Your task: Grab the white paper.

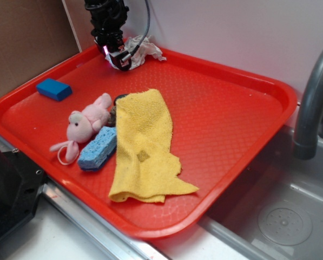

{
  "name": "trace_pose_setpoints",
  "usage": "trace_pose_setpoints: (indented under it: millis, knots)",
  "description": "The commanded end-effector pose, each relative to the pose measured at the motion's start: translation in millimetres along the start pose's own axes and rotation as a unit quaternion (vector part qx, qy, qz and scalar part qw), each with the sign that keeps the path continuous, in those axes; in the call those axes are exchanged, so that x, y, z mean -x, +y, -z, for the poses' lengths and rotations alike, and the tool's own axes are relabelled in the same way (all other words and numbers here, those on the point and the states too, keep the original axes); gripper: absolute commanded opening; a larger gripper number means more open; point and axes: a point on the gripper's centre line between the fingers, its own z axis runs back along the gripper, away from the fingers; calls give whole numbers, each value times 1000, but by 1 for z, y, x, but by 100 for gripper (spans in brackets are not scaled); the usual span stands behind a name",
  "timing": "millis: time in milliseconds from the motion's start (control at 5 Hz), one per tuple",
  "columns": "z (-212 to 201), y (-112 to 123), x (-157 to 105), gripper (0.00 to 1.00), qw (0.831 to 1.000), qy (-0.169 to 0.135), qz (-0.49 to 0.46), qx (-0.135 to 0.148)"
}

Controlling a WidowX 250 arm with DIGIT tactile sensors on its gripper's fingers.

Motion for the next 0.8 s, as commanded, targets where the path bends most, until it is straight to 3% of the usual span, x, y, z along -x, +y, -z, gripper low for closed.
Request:
trace_pose_setpoints:
  millis: [0,200,400,600]
  knots:
    - [-78,-1,46,0,993,-113,-32,-8]
    - [-129,-6,59,0,990,-127,-57,5]
    - [-158,-19,78,0,991,-115,-73,4]
    - [-174,-38,74,0,992,-99,-83,-13]
